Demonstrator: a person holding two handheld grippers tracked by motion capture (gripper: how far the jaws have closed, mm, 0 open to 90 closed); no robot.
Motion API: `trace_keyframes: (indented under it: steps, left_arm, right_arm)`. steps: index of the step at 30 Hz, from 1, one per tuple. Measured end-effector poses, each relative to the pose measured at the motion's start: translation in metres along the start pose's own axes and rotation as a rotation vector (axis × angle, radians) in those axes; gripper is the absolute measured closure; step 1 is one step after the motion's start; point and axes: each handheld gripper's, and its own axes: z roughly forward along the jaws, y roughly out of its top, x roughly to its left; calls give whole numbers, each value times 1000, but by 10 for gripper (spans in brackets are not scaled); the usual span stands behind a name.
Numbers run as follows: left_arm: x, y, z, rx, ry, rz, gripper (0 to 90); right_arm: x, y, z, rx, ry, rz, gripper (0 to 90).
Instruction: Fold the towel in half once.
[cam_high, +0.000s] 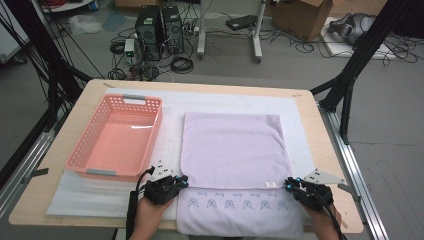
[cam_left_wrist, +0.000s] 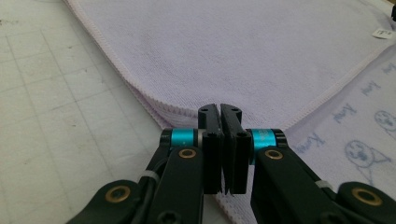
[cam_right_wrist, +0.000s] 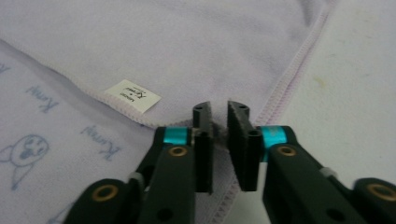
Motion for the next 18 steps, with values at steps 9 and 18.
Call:
trace_keyframes:
  steps: [9, 18]
  left_arm:
    - [0, 0, -4, -30, -24, 1, 876]
    - [-6, 0, -24, -76, -47, -16, 880]
  right_arm:
    - [-3, -2, -5, -14, 24, 26, 873]
    - [-2, -7, -25, -57, 48, 52, 877]
